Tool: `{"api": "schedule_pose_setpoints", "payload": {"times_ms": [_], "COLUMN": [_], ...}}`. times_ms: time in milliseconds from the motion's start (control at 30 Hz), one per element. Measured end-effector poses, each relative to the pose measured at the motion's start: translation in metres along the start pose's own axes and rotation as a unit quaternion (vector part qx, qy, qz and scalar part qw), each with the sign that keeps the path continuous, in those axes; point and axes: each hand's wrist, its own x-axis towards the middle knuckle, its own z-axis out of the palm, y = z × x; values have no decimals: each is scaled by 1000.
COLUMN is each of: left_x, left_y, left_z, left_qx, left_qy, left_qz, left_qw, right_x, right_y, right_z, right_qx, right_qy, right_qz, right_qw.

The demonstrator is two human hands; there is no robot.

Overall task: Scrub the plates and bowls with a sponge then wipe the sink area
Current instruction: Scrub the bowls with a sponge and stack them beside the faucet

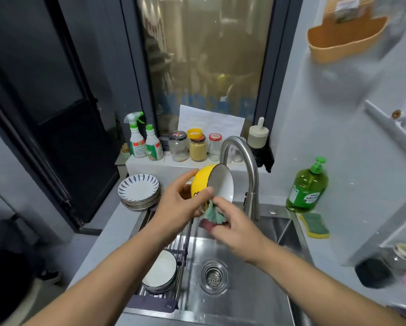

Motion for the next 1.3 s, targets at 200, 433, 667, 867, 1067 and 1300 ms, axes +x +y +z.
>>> {"api": "schedule_pose_setpoints", "payload": {"times_ms": [200,433,667,867,1067,1300], "left_x": [-4,-1,-1,2,-1,-6], "left_y": [10,5,6,15,-10,-34], "left_z": [-6,8,4,-11,-21,-2], "left_qx": [-59,-93,-82,-69,-49,-194], "left_qy": [-5,85,58,-34,-141,-104], "left_qz": [-57,-93,-169,-323,-252,-116], "left_qw": [997,988,980,943,956,969], "right_x": [-4,-3,-10,-9,-16,-17], "right_y": [25,8,8,29,18,-8], "right_z": [-47,-13,-21,-46,-12,6], "right_qx": [-541,-261,-361,-415,-233,-67], "right_qy": [-24,10,-25,-34,84,88], "right_qz": [-181,-76,-102,-170,-120,-55], "right_qw": [821,962,927,893,961,992]}}
